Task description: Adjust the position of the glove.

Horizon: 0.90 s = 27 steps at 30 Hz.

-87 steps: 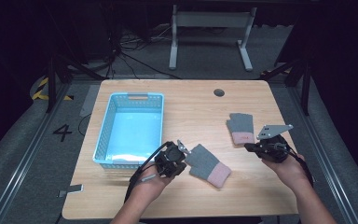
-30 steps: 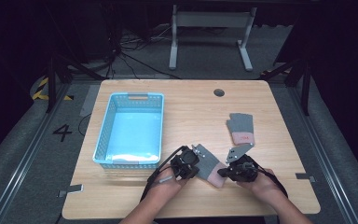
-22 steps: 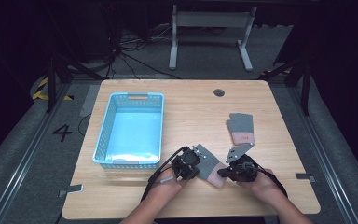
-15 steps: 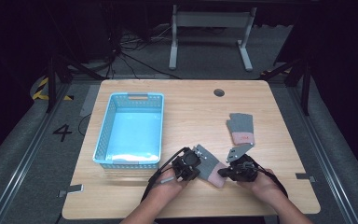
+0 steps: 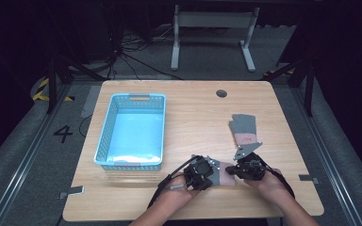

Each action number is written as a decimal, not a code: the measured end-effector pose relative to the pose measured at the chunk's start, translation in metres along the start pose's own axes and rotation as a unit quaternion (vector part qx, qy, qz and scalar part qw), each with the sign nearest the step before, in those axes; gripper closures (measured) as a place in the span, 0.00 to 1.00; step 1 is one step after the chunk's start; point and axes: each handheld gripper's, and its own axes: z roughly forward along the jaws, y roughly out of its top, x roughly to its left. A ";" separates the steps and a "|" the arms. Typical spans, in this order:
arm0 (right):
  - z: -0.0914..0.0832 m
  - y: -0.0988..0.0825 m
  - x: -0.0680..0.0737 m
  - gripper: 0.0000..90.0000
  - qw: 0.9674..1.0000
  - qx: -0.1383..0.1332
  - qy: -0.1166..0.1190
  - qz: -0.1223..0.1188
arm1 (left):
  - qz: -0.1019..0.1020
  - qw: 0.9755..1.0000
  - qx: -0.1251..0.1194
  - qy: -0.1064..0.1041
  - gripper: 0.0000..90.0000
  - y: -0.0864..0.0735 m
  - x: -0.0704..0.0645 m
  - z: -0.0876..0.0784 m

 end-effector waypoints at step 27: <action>-0.032 -0.008 -0.012 1.00 0.995 -0.077 -0.046 0.050 | 0.000 0.998 -0.067 0.015 0.78 0.002 0.009 -0.042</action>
